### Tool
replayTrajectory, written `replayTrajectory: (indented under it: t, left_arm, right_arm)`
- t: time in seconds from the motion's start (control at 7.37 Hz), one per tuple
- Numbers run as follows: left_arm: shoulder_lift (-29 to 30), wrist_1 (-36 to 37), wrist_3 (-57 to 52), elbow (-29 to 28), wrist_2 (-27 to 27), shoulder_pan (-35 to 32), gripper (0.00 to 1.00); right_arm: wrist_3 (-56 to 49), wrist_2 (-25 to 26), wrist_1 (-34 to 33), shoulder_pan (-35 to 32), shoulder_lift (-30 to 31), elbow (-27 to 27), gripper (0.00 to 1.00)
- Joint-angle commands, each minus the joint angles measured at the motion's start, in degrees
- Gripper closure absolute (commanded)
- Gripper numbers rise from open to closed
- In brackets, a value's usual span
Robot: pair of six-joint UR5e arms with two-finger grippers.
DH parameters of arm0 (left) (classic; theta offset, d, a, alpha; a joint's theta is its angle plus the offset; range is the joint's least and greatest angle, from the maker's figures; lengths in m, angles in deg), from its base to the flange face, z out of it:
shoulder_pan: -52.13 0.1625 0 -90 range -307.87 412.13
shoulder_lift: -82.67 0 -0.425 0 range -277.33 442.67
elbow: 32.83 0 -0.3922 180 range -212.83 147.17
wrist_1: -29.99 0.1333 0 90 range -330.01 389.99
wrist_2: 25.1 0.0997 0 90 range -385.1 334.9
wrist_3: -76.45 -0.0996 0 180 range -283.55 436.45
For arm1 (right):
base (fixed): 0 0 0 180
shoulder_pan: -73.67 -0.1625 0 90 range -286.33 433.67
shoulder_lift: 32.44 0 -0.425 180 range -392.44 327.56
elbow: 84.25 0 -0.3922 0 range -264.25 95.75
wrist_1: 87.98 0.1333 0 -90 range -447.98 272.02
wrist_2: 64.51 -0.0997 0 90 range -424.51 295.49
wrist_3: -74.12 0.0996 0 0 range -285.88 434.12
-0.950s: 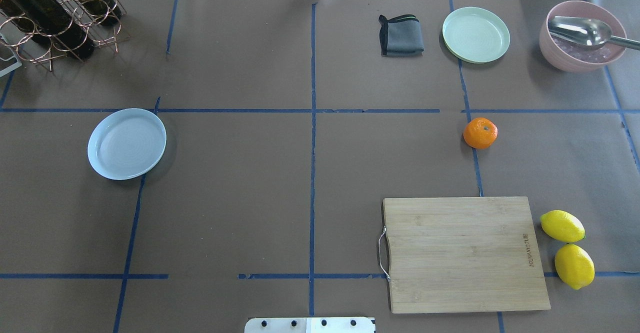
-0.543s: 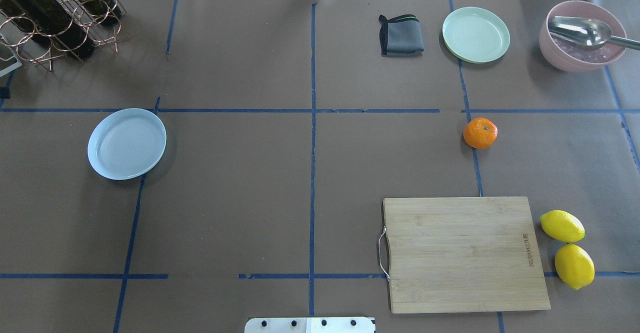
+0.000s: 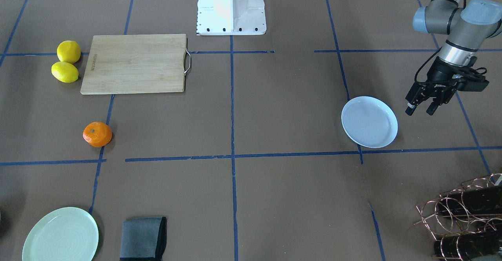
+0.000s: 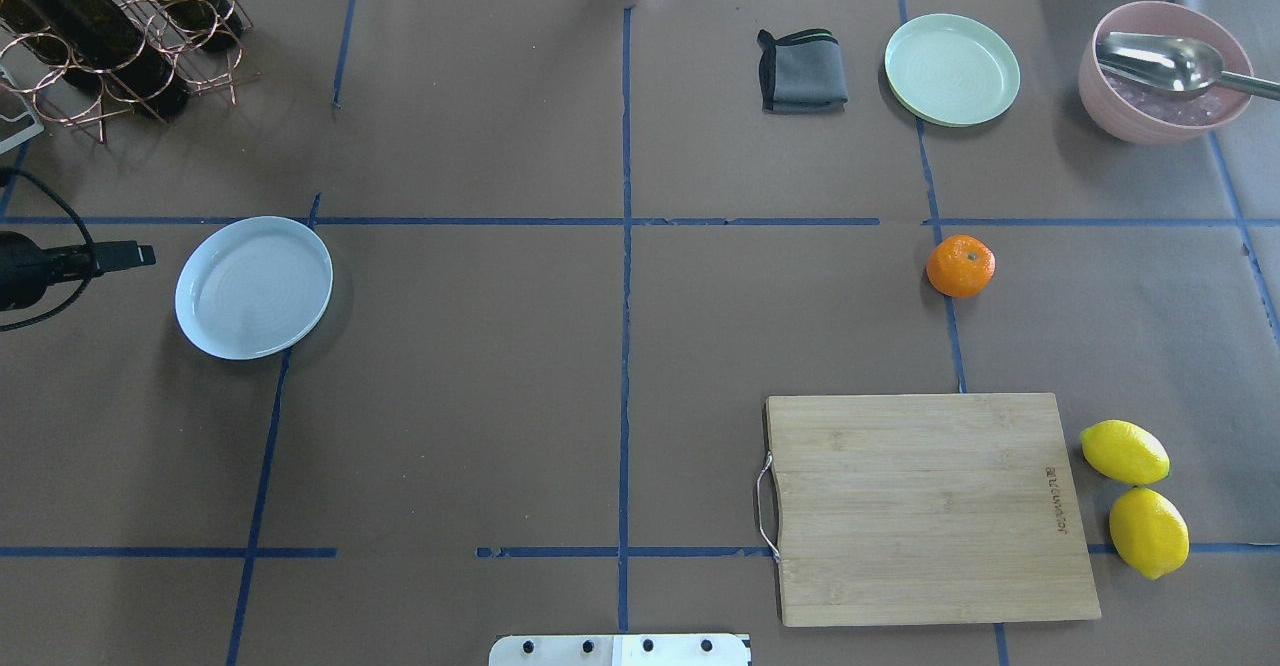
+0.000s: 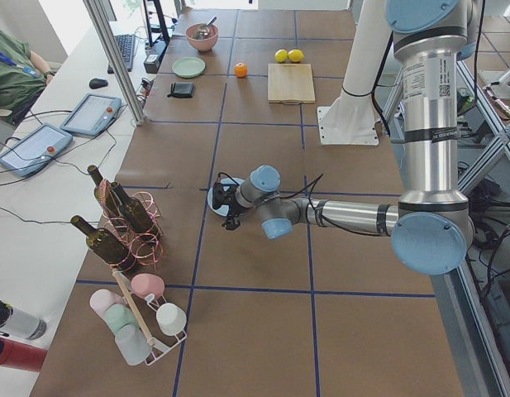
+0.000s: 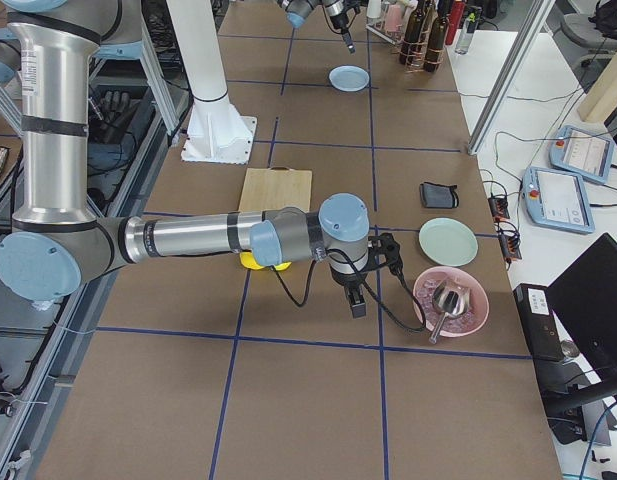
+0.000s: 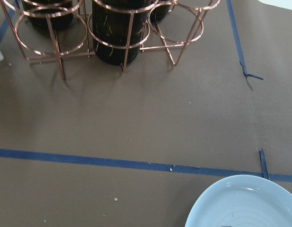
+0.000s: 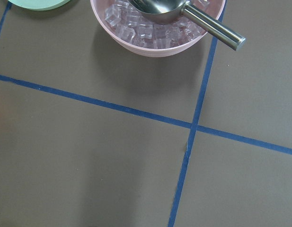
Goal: Pick orange to plate
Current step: 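Reach the left gripper to the rim of the light blue plate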
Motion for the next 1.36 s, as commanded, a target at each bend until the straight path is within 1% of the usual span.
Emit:
replayTrajectory:
  t: [0.0, 0.27, 0.41, 0.54, 0.68, 0.81, 1.09, 1.22]
  left_arm:
    - [0.12, -0.81, 0.92, -1.41, 2.93, 3.04, 0.13]
    - [2.05, -0.72, 4.34, -2.46, 4.52, 6.28, 0.15]
    - [2.32, -0.72, 4.44, -2.81, 4.88, 6.82, 0.21]
    - [2.58, -0.72, 4.44, -2.9, 4.88, 7.0, 0.3]
    - [2.58, -0.72, 4.44, -2.9, 4.88, 7.09, 0.4]
    - [2.58, -0.72, 4.44, -2.9, 4.88, 7.44, 0.7]
    - [2.58, -0.72, 4.27, -3.16, 4.97, 7.88, 1.0]
    - [2.5, -0.81, 4.09, -3.08, 4.88, 7.88, 1.0]
  right_arm:
    - [0.0, 0.0, 0.0, 0.0, 0.13, -0.01, 0.0]
    - [-0.09, 0.0, 0.0, 0.0, 0.13, -0.19, 0.0]
    - [-0.09, 0.0, 0.0, 0.0, 0.3, -0.27, 0.0]
    - [-0.09, 0.0, 0.0, 0.0, 0.48, -0.27, 0.0]
    - [-0.09, 0.0, 0.0, 0.0, 0.48, -0.27, 0.0]
    - [-0.09, 0.0, 0.0, -0.09, 0.57, -0.27, 0.0]
    - [-0.09, 0.09, 0.0, 0.0, 0.83, -0.27, 0.0]
    - [-0.09, 0.0, 0.09, -0.09, 0.92, -0.27, 0.0]
